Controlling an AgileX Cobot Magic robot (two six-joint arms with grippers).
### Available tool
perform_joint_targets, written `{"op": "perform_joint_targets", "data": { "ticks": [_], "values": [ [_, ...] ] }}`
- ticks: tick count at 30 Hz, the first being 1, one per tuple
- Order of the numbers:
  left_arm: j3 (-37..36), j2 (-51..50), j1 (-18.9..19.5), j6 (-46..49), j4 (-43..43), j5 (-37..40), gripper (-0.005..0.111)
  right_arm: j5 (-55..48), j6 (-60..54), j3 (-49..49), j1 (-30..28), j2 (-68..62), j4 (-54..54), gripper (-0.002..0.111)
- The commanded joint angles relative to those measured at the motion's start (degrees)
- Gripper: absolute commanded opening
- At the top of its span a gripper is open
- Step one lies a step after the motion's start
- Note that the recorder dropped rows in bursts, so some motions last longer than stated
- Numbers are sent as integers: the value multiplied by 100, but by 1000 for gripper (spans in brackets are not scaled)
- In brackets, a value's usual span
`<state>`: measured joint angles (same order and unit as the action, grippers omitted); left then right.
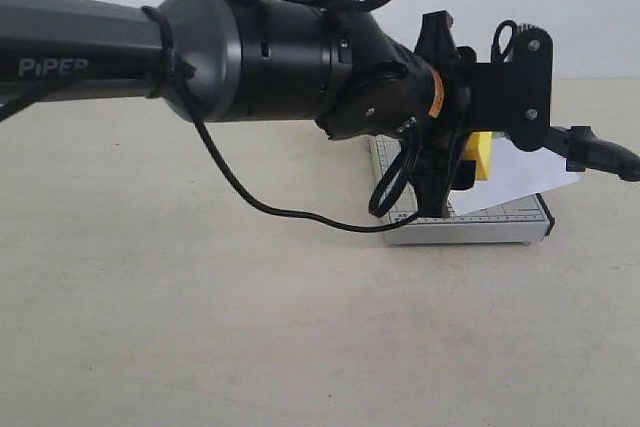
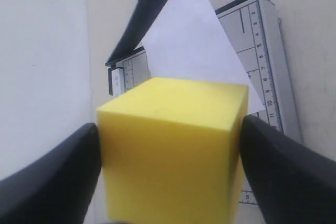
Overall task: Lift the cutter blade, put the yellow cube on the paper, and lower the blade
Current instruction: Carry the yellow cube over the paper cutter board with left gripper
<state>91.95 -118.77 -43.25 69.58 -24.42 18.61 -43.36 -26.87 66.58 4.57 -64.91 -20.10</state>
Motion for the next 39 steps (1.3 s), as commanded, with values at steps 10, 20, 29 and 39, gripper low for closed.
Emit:
{"op": "perform_joint_targets", "data": {
  "ticks": [10,20,29,39],
  "values": [
    [685,-632,-34,-82,97,90,4,52,-62,12,-2,29,-41,0],
    [829,-907,264,-82,-235,275,4,53,-72,12,-2,29,-41,0],
    [829,-907,332,76,-251,167,4,160,-87,12,-2,29,-41,0],
    [838,-1078,332,90,-251,-126,4,185,-129,12,-2,29,-41,0]
  ]
}}
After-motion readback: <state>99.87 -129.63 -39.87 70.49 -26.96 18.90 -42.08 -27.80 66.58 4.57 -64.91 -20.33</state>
